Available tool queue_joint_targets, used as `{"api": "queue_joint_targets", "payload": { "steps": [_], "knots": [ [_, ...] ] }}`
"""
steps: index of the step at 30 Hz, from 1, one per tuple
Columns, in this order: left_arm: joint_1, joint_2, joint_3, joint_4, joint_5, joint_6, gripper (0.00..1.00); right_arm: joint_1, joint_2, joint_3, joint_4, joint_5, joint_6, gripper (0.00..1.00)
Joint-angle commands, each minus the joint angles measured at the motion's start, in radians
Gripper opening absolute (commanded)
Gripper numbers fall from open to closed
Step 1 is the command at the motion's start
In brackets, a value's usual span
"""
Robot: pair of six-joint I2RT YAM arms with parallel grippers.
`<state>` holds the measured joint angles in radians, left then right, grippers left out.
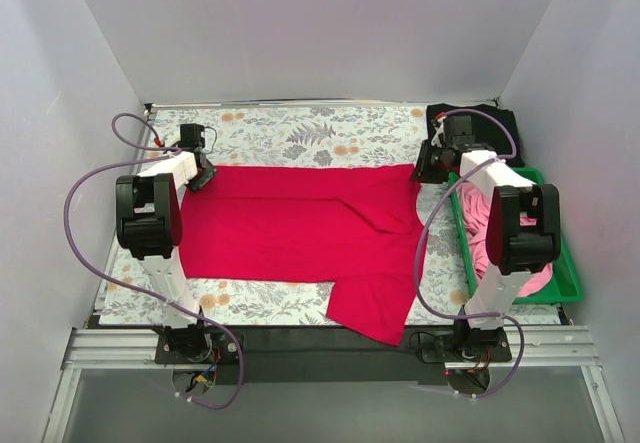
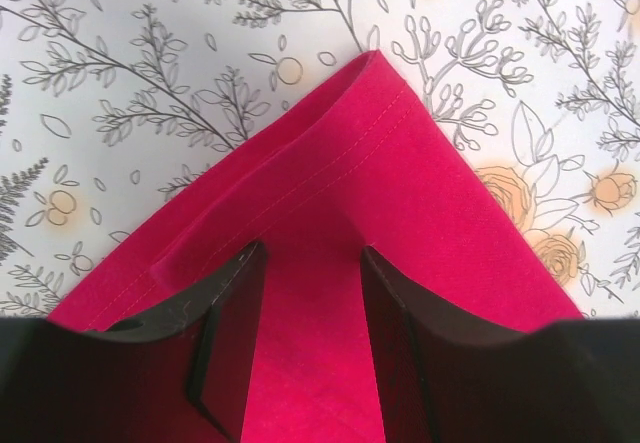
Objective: Fold and stack the t-shirts
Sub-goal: Fold the tshirt
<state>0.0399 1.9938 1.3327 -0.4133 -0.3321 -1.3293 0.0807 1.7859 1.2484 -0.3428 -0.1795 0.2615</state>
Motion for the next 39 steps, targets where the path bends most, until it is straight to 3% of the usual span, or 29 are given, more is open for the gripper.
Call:
{"api": "queue_joint_targets", "payload": {
  "steps": [1,11,30,39],
  "knots": [
    [0.017,-0.003,-0.062,-0.061,-0.022,0.022,0.41,0.004,0.049,0.086,0.102,-0.034,0.016,0.3],
    [0.018,-0.012,-0.063,-0.061,-0.01,0.024,0.42,0.002,0.21,0.201,0.131,-0.044,0.031,0.3],
    [0.02,-0.009,-0.053,-0.07,0.013,0.005,0.42,-0.029,0.259,0.186,0.153,-0.077,0.051,0.28],
    [0.025,-0.006,-0.063,-0.073,0.008,-0.001,0.41,-0.047,0.29,0.192,0.165,-0.094,0.051,0.01]
  ]
}}
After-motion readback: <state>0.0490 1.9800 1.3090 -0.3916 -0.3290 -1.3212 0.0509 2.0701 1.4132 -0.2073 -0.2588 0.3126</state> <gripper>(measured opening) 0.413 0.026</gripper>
